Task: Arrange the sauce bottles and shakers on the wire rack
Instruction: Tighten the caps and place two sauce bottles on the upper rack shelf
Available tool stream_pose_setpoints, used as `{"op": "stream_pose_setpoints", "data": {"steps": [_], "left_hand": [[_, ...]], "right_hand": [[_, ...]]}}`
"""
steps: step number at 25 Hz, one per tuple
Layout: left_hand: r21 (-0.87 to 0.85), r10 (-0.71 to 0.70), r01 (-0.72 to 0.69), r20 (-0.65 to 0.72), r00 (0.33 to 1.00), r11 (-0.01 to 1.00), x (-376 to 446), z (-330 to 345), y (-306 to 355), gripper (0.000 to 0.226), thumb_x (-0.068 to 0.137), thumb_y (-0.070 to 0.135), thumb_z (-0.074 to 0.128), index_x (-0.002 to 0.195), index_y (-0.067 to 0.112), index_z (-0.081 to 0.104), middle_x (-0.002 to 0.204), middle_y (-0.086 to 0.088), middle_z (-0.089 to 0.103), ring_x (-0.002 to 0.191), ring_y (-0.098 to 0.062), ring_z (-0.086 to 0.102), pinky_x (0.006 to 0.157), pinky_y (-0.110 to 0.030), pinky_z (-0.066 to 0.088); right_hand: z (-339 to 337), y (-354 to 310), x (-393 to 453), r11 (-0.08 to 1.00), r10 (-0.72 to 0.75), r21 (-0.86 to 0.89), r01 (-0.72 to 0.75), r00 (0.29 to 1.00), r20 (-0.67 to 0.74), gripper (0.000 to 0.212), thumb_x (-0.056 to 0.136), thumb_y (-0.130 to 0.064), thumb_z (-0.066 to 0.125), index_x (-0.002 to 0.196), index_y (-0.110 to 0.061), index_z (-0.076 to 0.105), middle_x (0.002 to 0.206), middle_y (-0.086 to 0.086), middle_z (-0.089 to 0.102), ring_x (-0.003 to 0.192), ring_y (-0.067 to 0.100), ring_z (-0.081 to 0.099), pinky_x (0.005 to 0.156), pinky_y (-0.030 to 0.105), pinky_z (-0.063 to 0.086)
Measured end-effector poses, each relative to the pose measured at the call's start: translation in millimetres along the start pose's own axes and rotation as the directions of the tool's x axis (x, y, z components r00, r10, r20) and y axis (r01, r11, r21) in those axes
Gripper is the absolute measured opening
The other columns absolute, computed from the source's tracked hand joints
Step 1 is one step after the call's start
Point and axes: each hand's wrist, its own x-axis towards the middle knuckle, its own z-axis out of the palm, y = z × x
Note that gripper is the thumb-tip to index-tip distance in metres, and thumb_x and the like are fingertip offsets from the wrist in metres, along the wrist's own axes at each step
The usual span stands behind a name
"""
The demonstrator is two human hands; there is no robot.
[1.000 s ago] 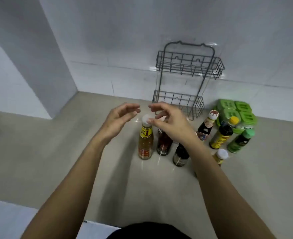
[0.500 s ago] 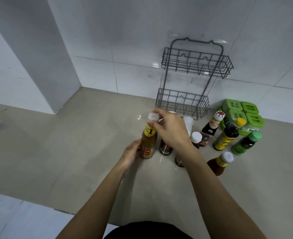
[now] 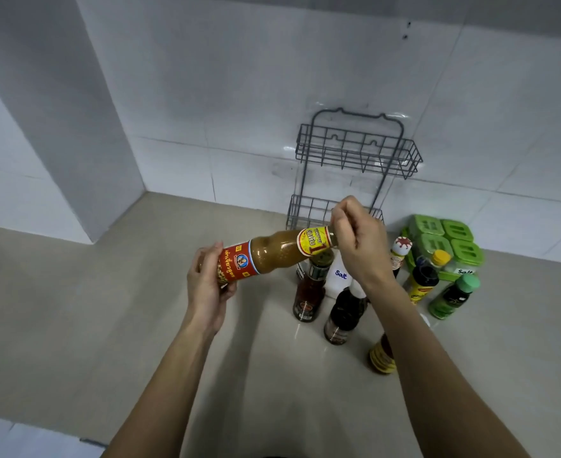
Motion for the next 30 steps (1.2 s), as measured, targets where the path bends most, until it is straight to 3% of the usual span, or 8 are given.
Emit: {"op": "stream_pose_setpoints", "data": {"steps": [5, 9, 11, 13, 16, 20, 26, 30], "left_hand": [[0.042, 0.213, -0.21, -0.068, 0.975, 0.977, -17, 15, 16, 0.012, 0.078, 0.036, 0.062, 0.084, 0.027, 0.056, 0.086, 0.005, 0.057, 0.076, -0.009, 0.056, 0.046, -0.018, 0.042], [-0.013, 0.061, -0.062, -0.105, 0.993, 0.998, -12, 15, 19, 0.016, 0.088, 0.037, 0.062, 0.093, 0.022, 0.057, 0.085, 0.001, 0.056, 0.075, -0.011, 0.056, 0.047, -0.019, 0.043], [-0.068, -0.026, 0.019, -0.097, 0.995, 0.997, -10, 14, 21, 0.028, 0.087, 0.039, 0.062, 0.1, 0.016, 0.056, 0.084, -0.002, 0.054, 0.069, -0.012, 0.055, 0.039, -0.017, 0.041], [-0.065, -0.013, 0.006, -0.098, 0.995, 0.998, -12, 18, 21, 0.027, 0.087, 0.038, 0.062, 0.1, 0.015, 0.055, 0.084, -0.003, 0.054, 0.067, -0.012, 0.054, 0.036, -0.016, 0.039], [-0.035, 0.146, -0.153, -0.146, 0.978, 0.988, -19, 28, 24, 0.012, 0.085, 0.034, 0.062, 0.088, 0.023, 0.058, 0.083, 0.004, 0.057, 0.074, -0.011, 0.056, 0.047, -0.019, 0.042], [-0.003, 0.304, -0.308, -0.148, 0.941, 0.951, -23, 31, 30, 0.009, 0.079, 0.032, 0.061, 0.087, 0.031, 0.058, 0.094, 0.007, 0.059, 0.08, -0.009, 0.06, 0.053, -0.019, 0.048], [-0.042, 0.146, -0.154, -0.157, 0.977, 0.987, -21, 37, 21, 0.008, 0.091, 0.033, 0.057, 0.094, 0.026, 0.058, 0.089, 0.006, 0.056, 0.083, -0.011, 0.058, 0.058, -0.022, 0.046], [-0.009, 0.233, -0.237, -0.149, 0.961, 0.972, -24, 41, 17, 0.013, 0.08, 0.035, 0.059, 0.091, 0.028, 0.057, 0.092, 0.006, 0.058, 0.081, -0.01, 0.058, 0.055, -0.021, 0.046]], "right_hand": [[0, 8, 10, 0.948, 0.316, -0.067, -0.311, 0.945, 0.08, 0.038, 0.089, -0.04, 0.033, 0.071, -0.013, 0.052, 0.068, 0.004, 0.052, 0.069, 0.021, 0.05, 0.065, 0.039, 0.043], [-5, 3, 0, 0.987, 0.121, 0.11, -0.12, 0.993, -0.007, 0.026, 0.096, -0.037, 0.044, 0.08, -0.018, 0.054, 0.066, 0.003, 0.056, 0.066, 0.009, 0.053, 0.061, 0.036, 0.048], [-7, -3, -4, 0.993, -0.033, 0.113, 0.042, 0.996, -0.082, 0.018, 0.095, -0.028, 0.047, 0.083, -0.016, 0.053, 0.059, -0.003, 0.054, 0.058, 0.002, 0.051, 0.054, 0.026, 0.045], [-6, -5, -4, 0.993, -0.068, 0.087, 0.082, 0.986, -0.155, 0.016, 0.095, -0.026, 0.047, 0.082, -0.018, 0.05, 0.057, -0.011, 0.052, 0.055, 0.004, 0.048, 0.05, 0.031, 0.044], [-3, -5, 1, 0.99, 0.103, 0.109, -0.086, 0.981, -0.166, 0.019, 0.094, -0.023, 0.041, 0.076, -0.019, 0.046, 0.063, -0.011, 0.049, 0.061, 0.008, 0.045, 0.056, 0.037, 0.041], [-9, -1, 14, 0.899, 0.423, 0.099, -0.427, 0.904, 0.054, 0.029, 0.094, -0.035, 0.038, 0.08, -0.014, 0.051, 0.068, -0.002, 0.045, 0.065, 0.015, 0.042, 0.065, 0.038, 0.038], [-13, -15, 8, 0.949, 0.233, 0.242, -0.201, 0.966, -0.11, 0.029, 0.096, -0.037, 0.051, 0.076, -0.016, 0.049, 0.066, -0.004, 0.055, 0.062, 0.008, 0.051, 0.06, 0.03, 0.044], [-21, -10, 15, 0.918, 0.379, 0.137, -0.371, 0.925, -0.033, 0.034, 0.094, -0.036, 0.046, 0.075, -0.008, 0.051, 0.066, -0.001, 0.046, 0.064, 0.014, 0.043, 0.063, 0.035, 0.039]]}}
